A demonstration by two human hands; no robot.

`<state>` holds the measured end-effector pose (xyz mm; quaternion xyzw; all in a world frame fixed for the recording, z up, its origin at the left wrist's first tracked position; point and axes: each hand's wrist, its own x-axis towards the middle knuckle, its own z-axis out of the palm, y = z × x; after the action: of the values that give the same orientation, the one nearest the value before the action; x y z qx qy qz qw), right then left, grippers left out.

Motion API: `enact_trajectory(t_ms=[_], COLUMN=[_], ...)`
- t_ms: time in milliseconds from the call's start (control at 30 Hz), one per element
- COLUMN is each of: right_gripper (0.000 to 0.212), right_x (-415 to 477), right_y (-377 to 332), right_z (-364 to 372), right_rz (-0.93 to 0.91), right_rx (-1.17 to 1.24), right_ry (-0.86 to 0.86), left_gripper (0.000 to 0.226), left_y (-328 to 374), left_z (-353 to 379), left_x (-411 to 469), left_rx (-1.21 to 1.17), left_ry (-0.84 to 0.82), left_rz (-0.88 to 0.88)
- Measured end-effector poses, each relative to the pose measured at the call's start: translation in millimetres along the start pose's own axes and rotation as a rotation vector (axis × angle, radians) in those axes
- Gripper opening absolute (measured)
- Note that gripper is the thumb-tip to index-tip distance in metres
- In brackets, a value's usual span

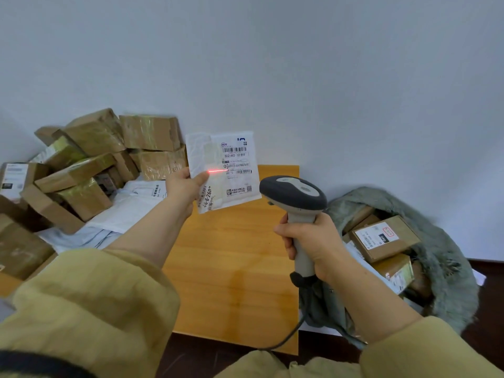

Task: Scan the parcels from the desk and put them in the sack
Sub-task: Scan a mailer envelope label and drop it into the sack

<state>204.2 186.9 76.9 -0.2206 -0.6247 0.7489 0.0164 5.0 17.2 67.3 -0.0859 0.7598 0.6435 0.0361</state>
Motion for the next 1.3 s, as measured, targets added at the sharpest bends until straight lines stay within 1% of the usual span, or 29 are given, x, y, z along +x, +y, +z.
enact_trajectory(t_ms=[200, 333, 433, 567, 733, 933, 1067, 1133, 1233, 1300], right_gripper=[0.017, 0.017, 0.017, 0.015, 0.016, 0.019, 0.02, 0.02, 0.018, 0.016], right_x=[0, 1, 4, 8, 11, 15, 17, 18, 20, 21], right_y=[-1, -2, -2, -2, 1, 2, 5, 7, 9, 10], right_z=[-5, -8, -10, -14, -19, -26, -32, -36, -40, -44], right_rz=[0.023, 0.028, 0.02, 0.015, 0.044, 0.04, 0.041, 0.038, 0.038, 0.042], right_rx=[0.004, -0.01, -0.015, -0.025, -0.006, 0.008, 0.02, 0.024, 0.034, 0.041], right_ry=[0.008, 0.008, 0.017, 0.02, 0.022, 0.026, 0.035, 0.042, 0.046, 0.05], left_gripper=[0.024, 0.019, 0.023, 0.016, 0.014, 0.025, 0.026, 0.024, 0.016, 0.015], left_y=[4, 6, 6, 8, 6, 6, 5, 4, 4, 4], left_z=[6, 11, 14, 19, 27, 38, 45, 49, 55, 59], left_x=[0, 2, 3, 5, 8, 8, 8, 8, 7, 6], left_rx=[-0.01, -0.005, -0.002, 0.005, 0.036, 0.076, 0.097, 0.107, 0.117, 0.128], left_ry=[-0.009, -0.008, -0.009, -0.018, -0.026, -0.046, -0.058, -0.07, -0.088, -0.098], left_rz=[0.005, 0.005, 0.009, 0.02, 0.04, 0.039, 0.03, 0.028, 0.037, 0.037])
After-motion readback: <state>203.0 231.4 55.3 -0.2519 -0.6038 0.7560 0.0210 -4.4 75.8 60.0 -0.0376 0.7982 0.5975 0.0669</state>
